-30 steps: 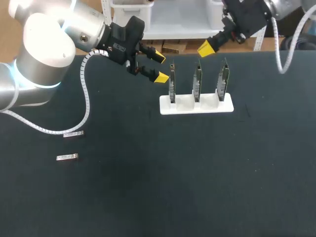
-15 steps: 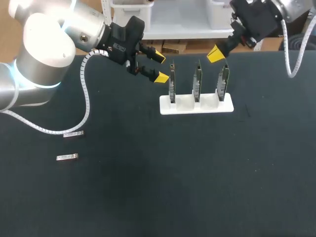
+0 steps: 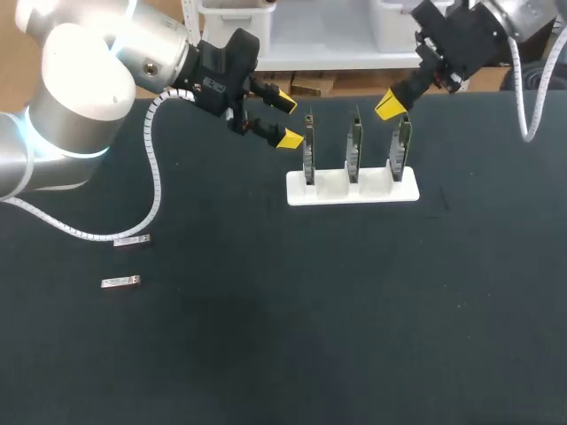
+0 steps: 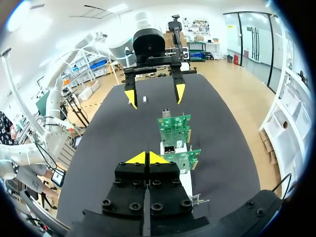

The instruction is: Pick up the optical module with the left hand, and insert it into the network port with the right hand.

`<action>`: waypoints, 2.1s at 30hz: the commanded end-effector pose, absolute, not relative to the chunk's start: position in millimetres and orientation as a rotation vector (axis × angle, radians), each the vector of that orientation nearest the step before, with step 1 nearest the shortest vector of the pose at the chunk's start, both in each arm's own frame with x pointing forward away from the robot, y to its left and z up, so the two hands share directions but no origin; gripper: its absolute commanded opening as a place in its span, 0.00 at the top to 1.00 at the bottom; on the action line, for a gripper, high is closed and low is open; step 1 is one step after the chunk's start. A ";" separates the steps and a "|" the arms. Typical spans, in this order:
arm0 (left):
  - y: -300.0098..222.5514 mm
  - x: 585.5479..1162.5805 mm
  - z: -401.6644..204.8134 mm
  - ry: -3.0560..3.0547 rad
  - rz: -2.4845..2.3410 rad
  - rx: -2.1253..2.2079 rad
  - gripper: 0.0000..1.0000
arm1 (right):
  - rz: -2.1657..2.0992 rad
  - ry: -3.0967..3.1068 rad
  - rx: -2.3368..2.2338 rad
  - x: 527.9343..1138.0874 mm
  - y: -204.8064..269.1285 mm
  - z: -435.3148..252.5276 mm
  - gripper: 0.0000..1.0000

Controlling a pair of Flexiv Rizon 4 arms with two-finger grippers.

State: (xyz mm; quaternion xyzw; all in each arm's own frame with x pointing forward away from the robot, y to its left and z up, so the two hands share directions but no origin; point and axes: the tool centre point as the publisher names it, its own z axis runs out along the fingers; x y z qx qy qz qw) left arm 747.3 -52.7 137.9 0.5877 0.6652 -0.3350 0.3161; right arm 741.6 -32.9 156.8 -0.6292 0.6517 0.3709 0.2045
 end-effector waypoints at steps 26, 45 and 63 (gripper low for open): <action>-53.3 749.0 138.3 1.755 -0.883 1.552 0.00 | 0.944 1.850 -1.791 757.1 -32.6 149.7 1.00; -53.3 749.0 138.3 1.755 -0.883 1.552 0.00 | 0.936 1.855 -1.779 758.8 -34.6 149.9 0.00; -42.5 747.3 160.3 1.719 -0.828 1.552 0.00 | 0.936 1.855 -1.779 758.8 -34.6 149.9 0.00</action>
